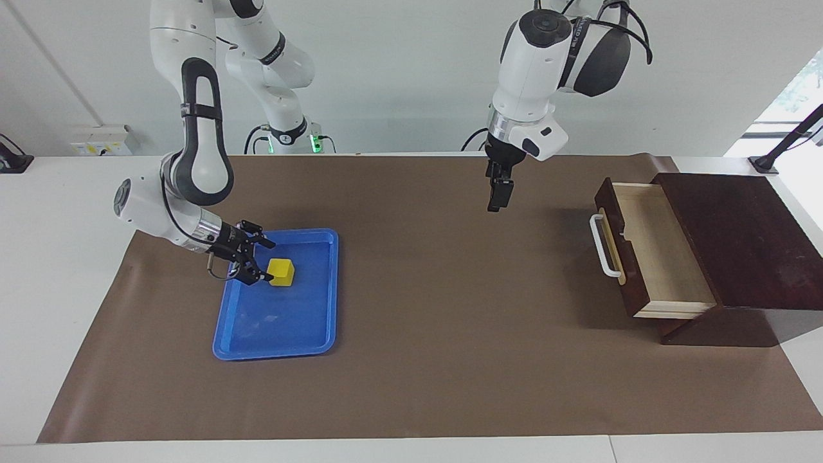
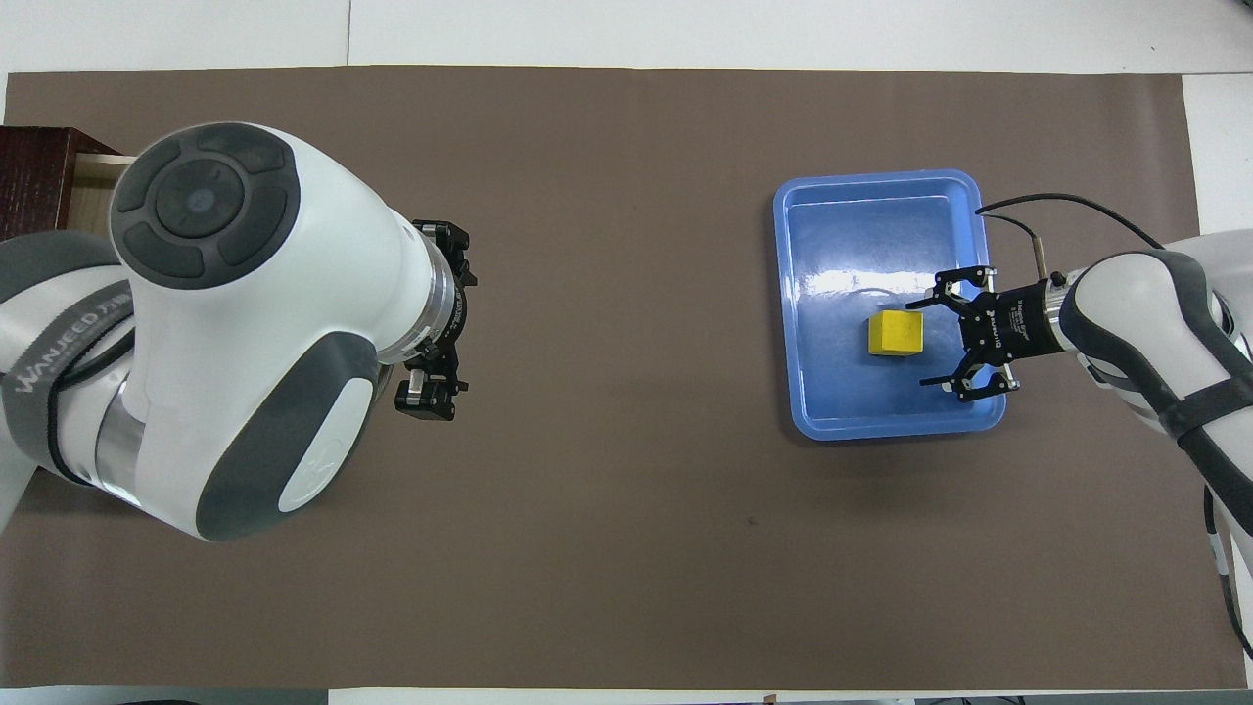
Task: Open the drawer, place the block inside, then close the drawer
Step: 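Lower the right gripper onto the yellow block while the left gripper withdraws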
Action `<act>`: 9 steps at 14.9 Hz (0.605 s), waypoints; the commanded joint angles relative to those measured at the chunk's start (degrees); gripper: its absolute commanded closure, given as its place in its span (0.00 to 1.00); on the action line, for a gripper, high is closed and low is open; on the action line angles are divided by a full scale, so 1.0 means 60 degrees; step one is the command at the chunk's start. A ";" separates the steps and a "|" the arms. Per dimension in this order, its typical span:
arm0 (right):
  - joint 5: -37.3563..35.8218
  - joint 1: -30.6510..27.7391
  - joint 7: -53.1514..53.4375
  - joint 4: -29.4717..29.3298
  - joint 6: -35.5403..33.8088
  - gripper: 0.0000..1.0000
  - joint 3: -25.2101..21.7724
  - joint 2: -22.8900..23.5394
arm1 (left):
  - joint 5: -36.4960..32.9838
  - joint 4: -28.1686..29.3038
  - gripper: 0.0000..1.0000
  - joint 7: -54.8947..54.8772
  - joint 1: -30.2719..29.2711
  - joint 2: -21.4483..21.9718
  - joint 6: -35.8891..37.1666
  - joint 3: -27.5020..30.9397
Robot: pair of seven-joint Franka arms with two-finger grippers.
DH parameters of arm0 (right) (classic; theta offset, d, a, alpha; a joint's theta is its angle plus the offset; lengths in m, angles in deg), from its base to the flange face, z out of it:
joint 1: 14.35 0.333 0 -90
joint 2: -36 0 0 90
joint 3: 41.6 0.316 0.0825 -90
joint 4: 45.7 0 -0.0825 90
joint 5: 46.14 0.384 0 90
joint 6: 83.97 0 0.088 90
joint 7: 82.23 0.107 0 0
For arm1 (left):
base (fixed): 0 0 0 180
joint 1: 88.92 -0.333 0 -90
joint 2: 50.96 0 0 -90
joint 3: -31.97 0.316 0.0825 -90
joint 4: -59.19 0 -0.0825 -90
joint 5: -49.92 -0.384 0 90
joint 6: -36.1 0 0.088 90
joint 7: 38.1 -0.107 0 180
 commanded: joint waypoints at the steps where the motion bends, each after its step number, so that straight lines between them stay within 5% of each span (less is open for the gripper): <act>1: 0.0266 0.0000 -0.0459 0.0168 0.0295 0.00 0.0004 0.0010 | 0.0132 0.0863 0.00 0.1038 0.0066 0.0229 -0.0680 0.0165; 9: 0.0280 0.0014 -0.0620 0.0285 0.0589 0.00 0.0018 0.0039 | 0.0029 0.0865 0.00 0.0907 0.0242 -0.0343 -0.1135 0.0165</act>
